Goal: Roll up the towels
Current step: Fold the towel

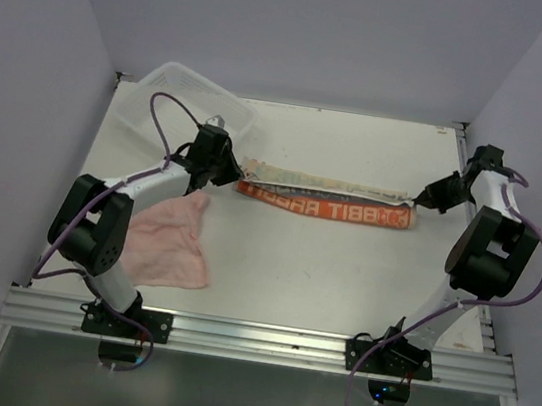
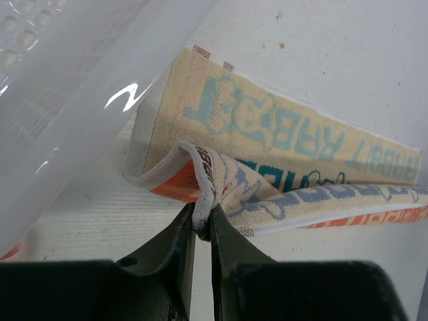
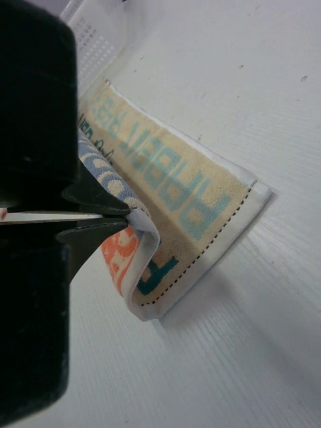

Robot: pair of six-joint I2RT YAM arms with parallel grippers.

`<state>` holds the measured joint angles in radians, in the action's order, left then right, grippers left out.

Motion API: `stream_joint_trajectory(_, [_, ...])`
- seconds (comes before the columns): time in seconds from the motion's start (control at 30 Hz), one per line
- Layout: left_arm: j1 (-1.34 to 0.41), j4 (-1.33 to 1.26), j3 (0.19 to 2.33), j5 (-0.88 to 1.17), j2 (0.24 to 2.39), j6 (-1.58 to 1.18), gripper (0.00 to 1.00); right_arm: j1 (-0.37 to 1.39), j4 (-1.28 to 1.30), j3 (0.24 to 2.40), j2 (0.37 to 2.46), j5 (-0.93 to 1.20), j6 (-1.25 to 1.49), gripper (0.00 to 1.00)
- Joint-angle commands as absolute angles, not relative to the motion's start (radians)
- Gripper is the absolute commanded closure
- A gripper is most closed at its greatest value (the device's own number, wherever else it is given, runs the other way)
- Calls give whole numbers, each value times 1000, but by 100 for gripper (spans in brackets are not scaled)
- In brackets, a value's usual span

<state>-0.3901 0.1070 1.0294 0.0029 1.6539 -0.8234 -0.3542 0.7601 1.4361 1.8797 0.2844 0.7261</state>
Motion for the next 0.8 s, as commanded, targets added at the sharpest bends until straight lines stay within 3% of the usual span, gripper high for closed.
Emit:
stream_joint_trajectory(0.0, [-376,98,1078,21,1672,-804,83,-353,719,1483,1901,316,738,100])
stream_joint_trajectory(0.53, [-367,89,1118,23,1741,-787,69,-344,666,1514,1990,334,762,94])
stream_joint_trajectory(0.63, [-365,91,1131,21,1752,-784,62,-344,661,1522,2002,336,761,89])
stream_joint_trajectory(0.77, [-362,87,1140,21,1756,-773,54,-344,663,1532,2005,328,759,72])
